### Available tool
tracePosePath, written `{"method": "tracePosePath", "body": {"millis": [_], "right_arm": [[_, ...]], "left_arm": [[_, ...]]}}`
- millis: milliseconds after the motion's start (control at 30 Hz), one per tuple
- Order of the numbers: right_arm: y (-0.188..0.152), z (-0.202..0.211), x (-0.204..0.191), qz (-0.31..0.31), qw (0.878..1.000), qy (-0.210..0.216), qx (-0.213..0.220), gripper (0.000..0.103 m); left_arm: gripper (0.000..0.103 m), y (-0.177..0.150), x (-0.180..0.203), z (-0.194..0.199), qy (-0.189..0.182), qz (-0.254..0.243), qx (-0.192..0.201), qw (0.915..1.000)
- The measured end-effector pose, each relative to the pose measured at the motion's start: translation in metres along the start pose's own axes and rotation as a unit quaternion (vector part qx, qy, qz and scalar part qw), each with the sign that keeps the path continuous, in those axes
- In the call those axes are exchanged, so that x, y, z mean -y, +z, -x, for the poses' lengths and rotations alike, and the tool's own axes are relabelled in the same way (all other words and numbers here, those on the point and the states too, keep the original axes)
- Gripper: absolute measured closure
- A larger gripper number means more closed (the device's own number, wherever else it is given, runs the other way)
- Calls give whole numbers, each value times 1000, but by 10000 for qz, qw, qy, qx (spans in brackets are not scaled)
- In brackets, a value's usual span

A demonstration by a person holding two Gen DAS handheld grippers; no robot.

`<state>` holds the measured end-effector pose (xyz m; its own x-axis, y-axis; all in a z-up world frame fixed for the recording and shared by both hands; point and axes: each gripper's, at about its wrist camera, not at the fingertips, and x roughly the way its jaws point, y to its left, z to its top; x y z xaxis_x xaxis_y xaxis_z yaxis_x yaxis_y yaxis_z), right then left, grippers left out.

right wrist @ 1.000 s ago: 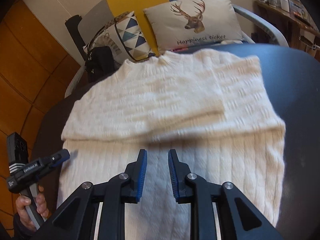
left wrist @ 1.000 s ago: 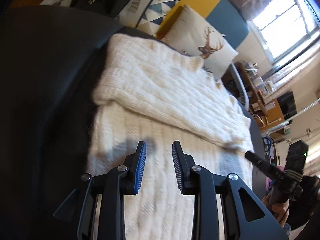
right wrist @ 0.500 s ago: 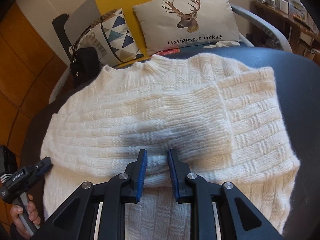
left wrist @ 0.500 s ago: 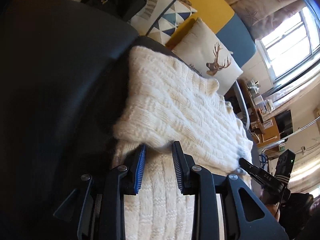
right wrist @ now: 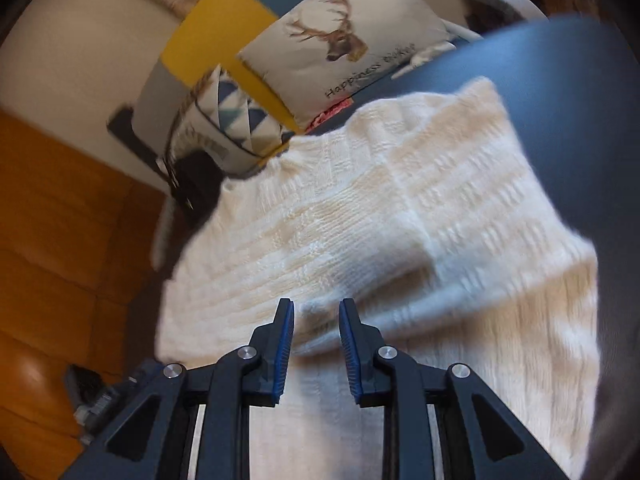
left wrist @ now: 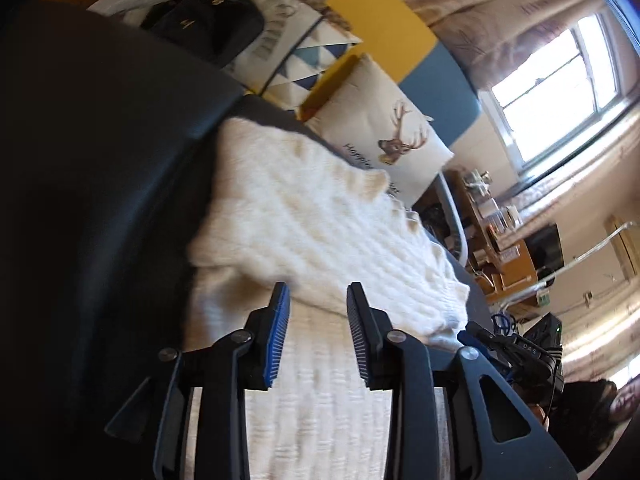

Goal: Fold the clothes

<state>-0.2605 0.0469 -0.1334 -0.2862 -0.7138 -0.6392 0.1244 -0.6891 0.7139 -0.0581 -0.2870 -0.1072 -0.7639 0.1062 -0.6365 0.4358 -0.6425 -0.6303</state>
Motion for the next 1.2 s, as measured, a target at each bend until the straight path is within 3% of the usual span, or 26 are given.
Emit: {"method": "tracePosePath", "body": {"millis": [67,233,433,533,600,633,700,767,933,1067,1200], "right_arm": [[1,7,17,-460,9985,295,43,78],[13,11,49,-1313,9894,543,283,77],[22,-7,61,-1693,9825,724,279,76],[25,-18,55,-1481,9867,596,301,77],[27,-22,46,-1082,9931,310,329,82],[27,-20,40,-872,9952,194,391,91],[28,-13,27,-453,9974,-11,565,95],[28,-4,14,-69,9969,-276,733,95],[25,-16,20,359,9911,-1172,512,95],[25,-6,12,614,9870,-1339,644,95],[32,9,9,537,9907,-958,808,94]], "left_arm": [[69,3,4,-5,-49,11,-52,10000],[68,7,8,-13,35,-68,-117,9999],[66,11,12,-21,163,-180,-184,9995],[65,16,13,-26,250,-267,-208,9991],[65,18,15,-28,322,-371,-214,9986],[65,18,17,-28,363,-439,-220,9981],[65,18,19,-29,449,-567,-234,9971],[63,19,16,-34,559,-614,-327,9960],[63,16,15,-37,578,-655,-442,9952],[60,23,25,-31,490,-822,-317,9949],[59,32,31,-34,465,-871,-314,9946]]}}
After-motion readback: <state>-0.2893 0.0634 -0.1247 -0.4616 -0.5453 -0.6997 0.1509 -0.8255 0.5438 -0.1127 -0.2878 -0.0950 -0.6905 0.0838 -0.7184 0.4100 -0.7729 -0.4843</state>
